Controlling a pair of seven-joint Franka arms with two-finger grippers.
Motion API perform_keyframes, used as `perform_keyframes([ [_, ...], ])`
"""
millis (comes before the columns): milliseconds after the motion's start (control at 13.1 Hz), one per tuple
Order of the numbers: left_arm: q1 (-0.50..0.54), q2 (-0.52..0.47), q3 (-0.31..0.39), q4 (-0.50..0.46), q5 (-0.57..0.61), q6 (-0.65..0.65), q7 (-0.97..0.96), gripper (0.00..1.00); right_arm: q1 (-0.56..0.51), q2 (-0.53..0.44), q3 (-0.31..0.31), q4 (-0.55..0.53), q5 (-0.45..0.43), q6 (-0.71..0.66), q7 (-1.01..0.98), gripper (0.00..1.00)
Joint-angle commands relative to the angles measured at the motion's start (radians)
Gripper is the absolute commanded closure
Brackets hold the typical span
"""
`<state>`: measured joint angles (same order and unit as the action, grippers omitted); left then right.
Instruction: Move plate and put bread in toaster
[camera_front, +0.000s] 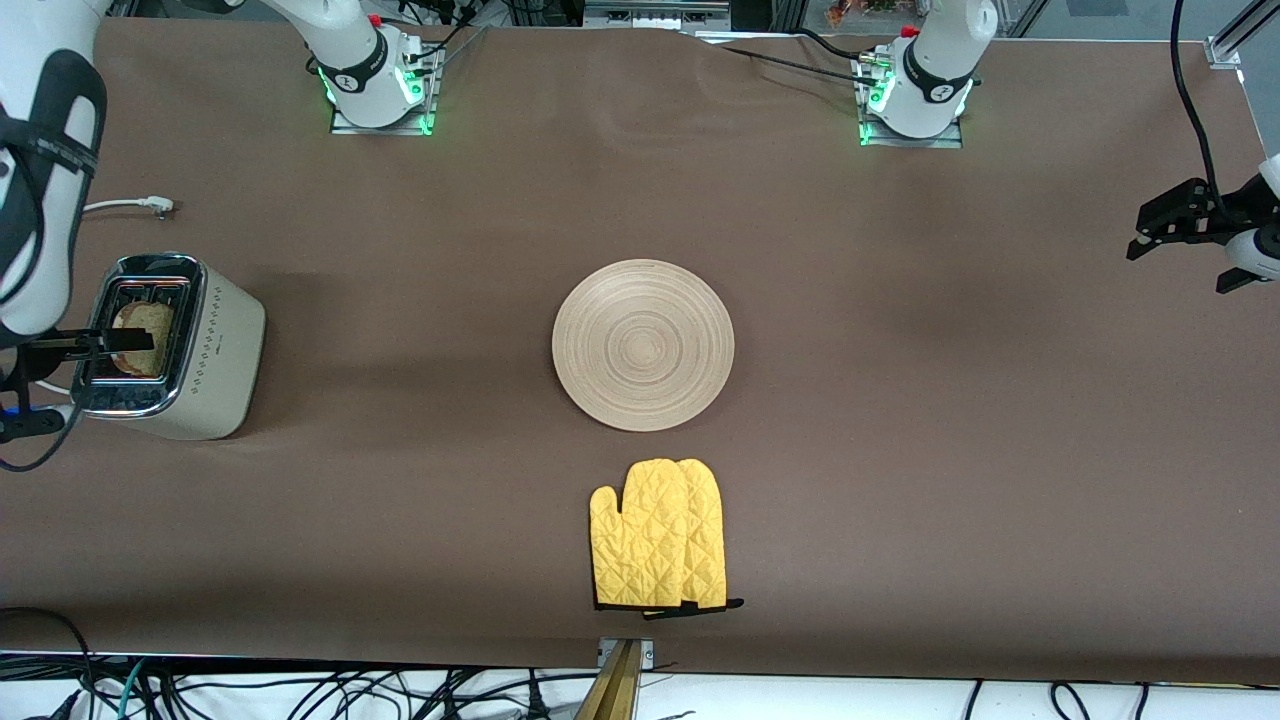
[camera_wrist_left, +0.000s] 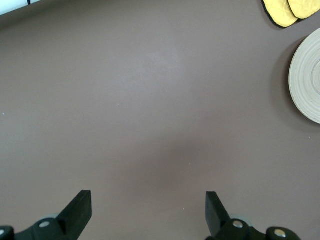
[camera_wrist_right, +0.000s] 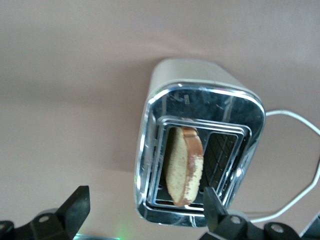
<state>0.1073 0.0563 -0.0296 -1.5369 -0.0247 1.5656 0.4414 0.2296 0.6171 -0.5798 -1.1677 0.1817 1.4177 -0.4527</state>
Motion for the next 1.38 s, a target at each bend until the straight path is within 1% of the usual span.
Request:
perform_keyframes([
  [0,0.012,0.013,-0.006,0.032,-0.024,-0.024,0.017,0.00,0.019,-0.014,0.003,0.039,0.053,-0.022,0.002,0.00],
  [306,0.012,0.013,-0.004,0.032,-0.024,-0.024,0.017,0.00,0.108,-0.036,0.003,0.042,0.110,-0.013,0.006,0.00],
  [536,0.009,0.013,-0.004,0.034,-0.024,-0.022,0.017,0.00,0.169,-0.057,0.002,0.042,0.116,-0.022,0.006,0.00],
  [613,0.011,0.013,-0.004,0.034,-0.026,-0.022,0.017,0.00,0.194,-0.060,-0.005,0.043,0.116,-0.007,0.008,0.00],
  [689,0.011,0.013,-0.004,0.034,-0.024,-0.022,0.017,0.00,0.224,-0.083,-0.005,0.042,0.107,0.000,0.012,0.00],
  [766,0.011,0.013,-0.004,0.034,-0.024,-0.022,0.017,0.00,0.223,-0.085,0.006,0.042,0.105,0.004,0.012,0.00],
  [843,0.012,0.013,-0.004,0.034,-0.024,-0.022,0.017,0.00,0.200,-0.094,0.020,0.040,0.108,0.018,0.014,0.00],
  [919,0.012,0.013,-0.004,0.034,-0.024,-0.022,0.017,0.00,0.165,-0.118,0.088,0.033,0.092,0.047,0.031,0.00],
  [996,0.012,0.013,-0.004,0.034,-0.024,-0.022,0.017,0.00,0.122,-0.164,0.180,0.010,0.002,0.090,0.064,0.00],
  [1072,0.011,0.013,-0.004,0.034,-0.023,-0.022,0.017,0.00,0.084,-0.216,0.292,-0.051,-0.113,0.152,0.110,0.00],
  [1149,0.011,0.013,-0.004,0.034,-0.023,-0.022,0.017,0.00,0.041,-0.267,0.384,-0.103,-0.236,0.221,0.156,0.00],
  [1226,0.011,0.013,-0.004,0.034,-0.023,-0.022,0.017,0.00,0.015,-0.307,0.441,-0.137,-0.299,0.239,0.182,0.00],
  [1302,0.011,0.013,-0.004,0.034,-0.023,-0.022,0.017,0.00,-0.010,-0.338,0.474,-0.173,-0.301,0.250,0.190,0.00],
])
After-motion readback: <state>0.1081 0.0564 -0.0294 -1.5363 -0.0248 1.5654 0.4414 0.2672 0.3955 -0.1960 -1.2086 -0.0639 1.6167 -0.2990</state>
